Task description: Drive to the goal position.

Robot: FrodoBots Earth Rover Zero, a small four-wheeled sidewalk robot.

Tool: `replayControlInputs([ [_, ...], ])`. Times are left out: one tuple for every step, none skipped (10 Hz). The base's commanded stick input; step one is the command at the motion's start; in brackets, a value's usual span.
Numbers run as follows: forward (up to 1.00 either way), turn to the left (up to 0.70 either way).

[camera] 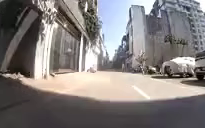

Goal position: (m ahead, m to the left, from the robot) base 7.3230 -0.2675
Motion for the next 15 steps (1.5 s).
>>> replayControlInputs([
  [1.0, 0.0],
  [1.0, 0.0],
  [1.0, -0.19],
  [1.0, -0.27],
  [1.0, -0.27],
  [1.0, -0.27],
  [1.0, -0.27],
  [1.0, -0.27],
  [1.0, -0.27],
  [1.0, -0.27],
  [1.0, -0.27],
  [1.0, -0.27],
  [1.0, -0.27],
  [1.0, -0.04],
  [1.0, 0.0],
])
